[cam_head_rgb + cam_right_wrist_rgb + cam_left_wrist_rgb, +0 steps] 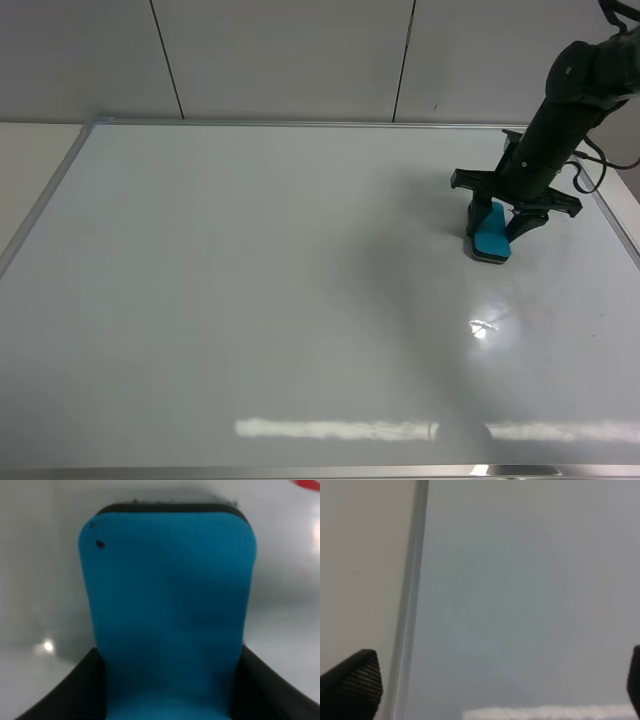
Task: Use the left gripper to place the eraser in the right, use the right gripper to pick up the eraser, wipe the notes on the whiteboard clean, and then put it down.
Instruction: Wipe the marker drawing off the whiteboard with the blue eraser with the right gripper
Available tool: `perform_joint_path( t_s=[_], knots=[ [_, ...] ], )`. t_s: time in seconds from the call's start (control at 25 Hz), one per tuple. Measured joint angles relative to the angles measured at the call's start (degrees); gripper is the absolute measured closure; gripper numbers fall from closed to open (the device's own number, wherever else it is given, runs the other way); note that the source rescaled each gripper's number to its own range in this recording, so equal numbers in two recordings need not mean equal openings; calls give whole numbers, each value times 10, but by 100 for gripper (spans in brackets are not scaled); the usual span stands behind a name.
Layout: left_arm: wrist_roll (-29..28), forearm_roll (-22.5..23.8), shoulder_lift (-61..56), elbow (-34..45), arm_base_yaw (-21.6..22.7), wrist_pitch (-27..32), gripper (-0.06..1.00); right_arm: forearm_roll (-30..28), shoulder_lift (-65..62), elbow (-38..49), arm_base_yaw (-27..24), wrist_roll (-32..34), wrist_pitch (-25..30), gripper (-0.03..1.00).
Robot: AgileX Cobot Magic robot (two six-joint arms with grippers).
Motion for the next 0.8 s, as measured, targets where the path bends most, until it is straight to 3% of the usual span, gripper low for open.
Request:
perform_joint_path(
  t_s=[0.24,0.44,0.8],
  knots=[
    [0,0,0,0,0,0,-6,-1,50,-90,13,0,67,95],
    [0,0,0,0,0,0,-6,-6,54,-101,-1,0,79,95],
    [0,0,0,0,0,0,-6,-146,51,-102,-79,42,86,95]
  ],
)
